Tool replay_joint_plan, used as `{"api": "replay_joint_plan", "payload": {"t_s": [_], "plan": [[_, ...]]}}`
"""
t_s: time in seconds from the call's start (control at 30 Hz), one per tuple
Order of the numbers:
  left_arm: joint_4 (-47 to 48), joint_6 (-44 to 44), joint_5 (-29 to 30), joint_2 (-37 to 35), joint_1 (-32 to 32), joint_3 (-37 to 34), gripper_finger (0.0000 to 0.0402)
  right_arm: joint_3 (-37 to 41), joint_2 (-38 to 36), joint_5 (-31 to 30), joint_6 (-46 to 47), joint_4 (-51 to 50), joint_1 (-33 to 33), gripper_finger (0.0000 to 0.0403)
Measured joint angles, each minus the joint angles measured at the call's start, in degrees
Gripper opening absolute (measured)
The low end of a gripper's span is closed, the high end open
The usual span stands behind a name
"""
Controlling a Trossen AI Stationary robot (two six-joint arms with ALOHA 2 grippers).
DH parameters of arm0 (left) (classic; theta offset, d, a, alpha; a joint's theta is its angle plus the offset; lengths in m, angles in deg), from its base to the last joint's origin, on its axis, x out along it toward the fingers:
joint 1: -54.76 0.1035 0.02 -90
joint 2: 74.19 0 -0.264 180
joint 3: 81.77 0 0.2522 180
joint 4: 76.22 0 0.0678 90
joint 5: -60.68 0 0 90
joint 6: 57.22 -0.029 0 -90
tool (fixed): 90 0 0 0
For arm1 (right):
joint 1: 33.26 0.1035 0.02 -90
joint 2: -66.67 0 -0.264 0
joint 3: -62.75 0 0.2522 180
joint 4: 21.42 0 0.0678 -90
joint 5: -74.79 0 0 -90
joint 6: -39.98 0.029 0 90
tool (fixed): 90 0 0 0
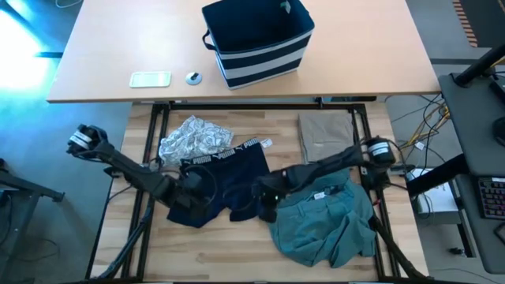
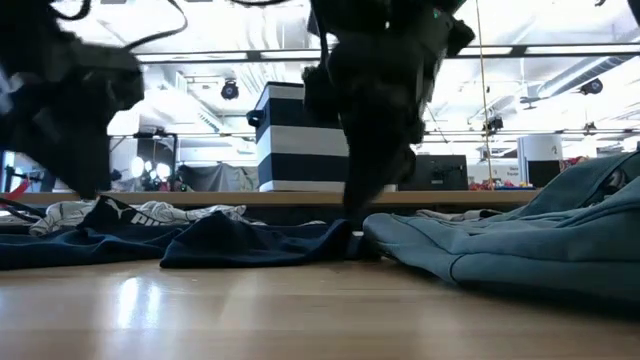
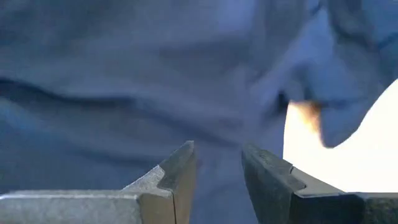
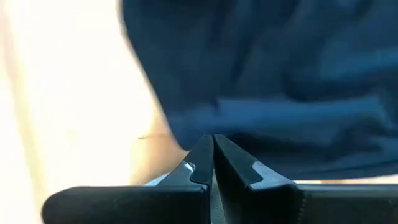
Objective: Fold Laundry from Bin
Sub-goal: Fold the blue boxer
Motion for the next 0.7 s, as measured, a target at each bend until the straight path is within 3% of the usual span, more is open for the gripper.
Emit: {"api": "replay_joint_plan", "payload": {"t_s": [0.2,0.37,0.5,0.7], "plan": [[-0.52,2.13,-6.90,8.75,-2.42,-0.88,0.0115,0.09,3.28,-2.24,2.60,-5.93,0.63,0.0009],[1.92,2.94,-10.91,12.20,-4.77,-0.23,0.0115,0.12,1.27,0.03,-0.01,-18.83,0.63,0.0009],[3.70,4.11,-12.59,9.72,-5.17,0.02,0.0115,0.21,-2.37,2.70,-1.35,-21.29,0.42,0.0009],[7.31,6.00,-9.51,1.06,-5.21,0.62,0.0115,0.19,-6.52,2.56,-1.57,-13.79,-0.83,0.0009]]}}
